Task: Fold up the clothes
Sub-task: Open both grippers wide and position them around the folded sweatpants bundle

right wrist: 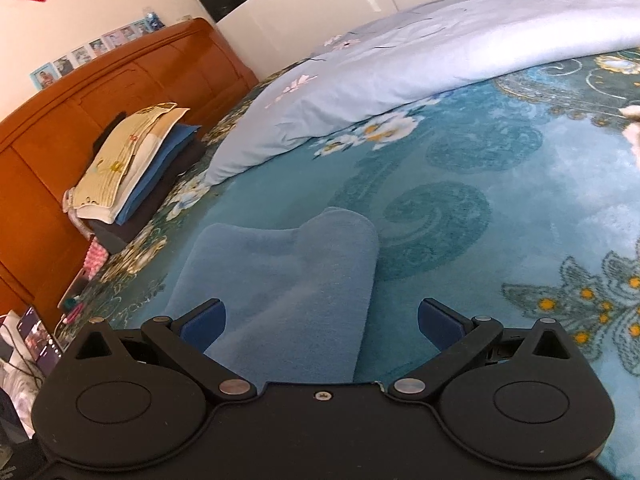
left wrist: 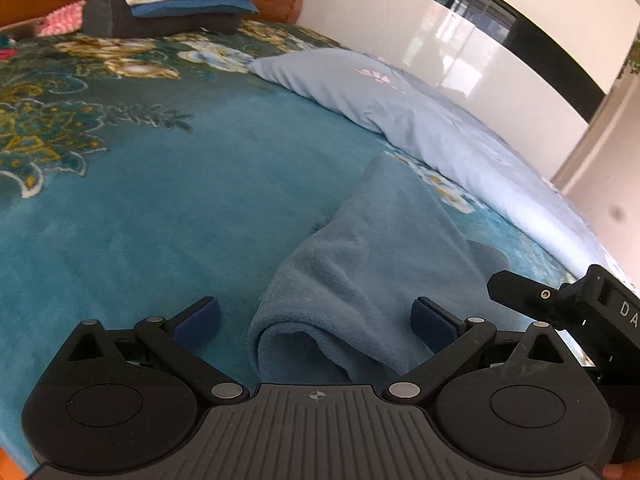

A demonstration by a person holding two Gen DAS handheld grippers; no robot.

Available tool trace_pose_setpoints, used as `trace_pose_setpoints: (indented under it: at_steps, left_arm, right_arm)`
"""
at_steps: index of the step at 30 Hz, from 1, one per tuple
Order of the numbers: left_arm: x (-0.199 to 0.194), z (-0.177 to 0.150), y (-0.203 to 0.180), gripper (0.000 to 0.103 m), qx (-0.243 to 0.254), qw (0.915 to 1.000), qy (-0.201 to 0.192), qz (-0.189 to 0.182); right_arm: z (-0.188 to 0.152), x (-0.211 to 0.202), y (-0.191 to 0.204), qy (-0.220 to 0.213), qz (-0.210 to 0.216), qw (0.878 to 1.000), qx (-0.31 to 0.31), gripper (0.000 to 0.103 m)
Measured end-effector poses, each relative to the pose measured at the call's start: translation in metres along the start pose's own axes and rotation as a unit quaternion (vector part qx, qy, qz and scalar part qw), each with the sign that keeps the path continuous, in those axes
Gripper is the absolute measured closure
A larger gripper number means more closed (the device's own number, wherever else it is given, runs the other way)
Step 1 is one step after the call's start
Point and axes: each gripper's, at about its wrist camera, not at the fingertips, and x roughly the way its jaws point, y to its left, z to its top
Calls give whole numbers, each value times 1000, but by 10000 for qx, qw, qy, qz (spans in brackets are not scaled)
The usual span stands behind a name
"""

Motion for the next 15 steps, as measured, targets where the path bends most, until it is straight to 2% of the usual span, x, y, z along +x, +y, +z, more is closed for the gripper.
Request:
trace_pose_setpoints:
  at_steps: [7,15]
  left_arm:
    - [1,-4,-9,0,23,9996,-94,278]
    - [5,0,-3,4,-248,9994,-7,-226]
  right_arm:
    - [2,8,-2,76,-23,10000,-6,1]
    - [2,13,2,121,-123,9998,-135,1]
